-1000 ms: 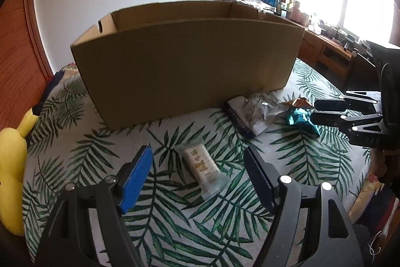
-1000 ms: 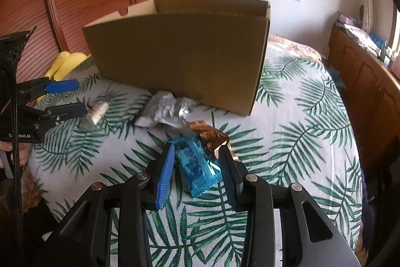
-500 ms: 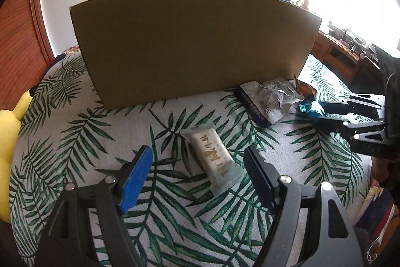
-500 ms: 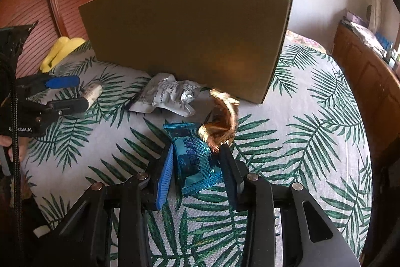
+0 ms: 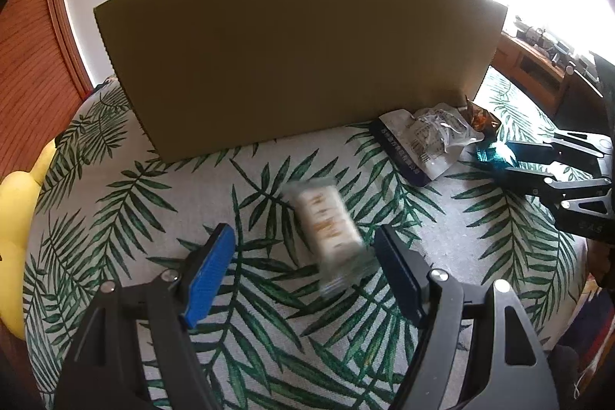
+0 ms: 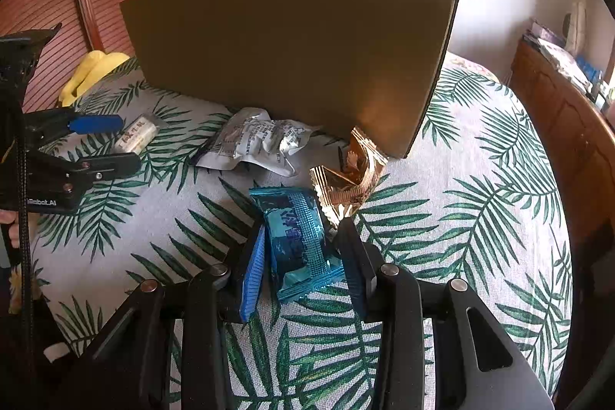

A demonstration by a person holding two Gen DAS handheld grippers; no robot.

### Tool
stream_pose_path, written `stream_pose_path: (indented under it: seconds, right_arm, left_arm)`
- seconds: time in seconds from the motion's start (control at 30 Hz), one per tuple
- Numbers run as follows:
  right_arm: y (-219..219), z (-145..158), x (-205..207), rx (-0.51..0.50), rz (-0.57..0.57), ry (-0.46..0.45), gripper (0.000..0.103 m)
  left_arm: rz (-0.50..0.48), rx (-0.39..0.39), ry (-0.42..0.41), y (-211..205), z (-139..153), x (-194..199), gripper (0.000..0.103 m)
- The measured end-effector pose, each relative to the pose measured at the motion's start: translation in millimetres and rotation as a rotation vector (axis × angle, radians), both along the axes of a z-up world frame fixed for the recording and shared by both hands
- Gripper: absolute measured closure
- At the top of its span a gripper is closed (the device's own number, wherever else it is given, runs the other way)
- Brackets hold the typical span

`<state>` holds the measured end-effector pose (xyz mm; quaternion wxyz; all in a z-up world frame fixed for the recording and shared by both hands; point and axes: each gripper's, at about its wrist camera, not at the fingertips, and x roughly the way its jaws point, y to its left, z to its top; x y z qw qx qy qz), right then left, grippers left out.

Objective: Organize snacks
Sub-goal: 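Grasp the small white bar packet with left tool while right tool grasps teal packet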

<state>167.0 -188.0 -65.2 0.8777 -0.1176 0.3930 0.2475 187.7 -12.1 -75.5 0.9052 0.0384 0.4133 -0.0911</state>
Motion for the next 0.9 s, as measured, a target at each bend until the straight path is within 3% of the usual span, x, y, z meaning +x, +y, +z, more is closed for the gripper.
stream_pose_path:
  seconds: [0.2, 0.37, 0.6, 0.9]
  right_arm:
    - [-2.3, 0.4, 0.5, 0.005, -0.001, 0.002, 0.065]
    - [-2.4, 0.2, 1.0, 0.008, 0.000, 0.003, 0.065]
    - [-2.7, 0.9, 0.6, 0.007, -0.002, 0.000, 0.065]
    - [-3.3, 0.7, -1.0, 0.005, -0.002, -0.003, 0.067]
  left_arm:
    - [-0.001, -0.002, -0.032, -6.6, 3.0, 2.9, 0.029]
    - [-0.013, -0.016, -0.028, -7.2, 2.1, 3.1, 0.044]
    - [-0.017, -0.047, -0.033, -1.5, 2.3, 1.3, 0.074]
    - [-0.012, -0.069, -0.036, 3.7, 2.5, 0.8, 0.078]
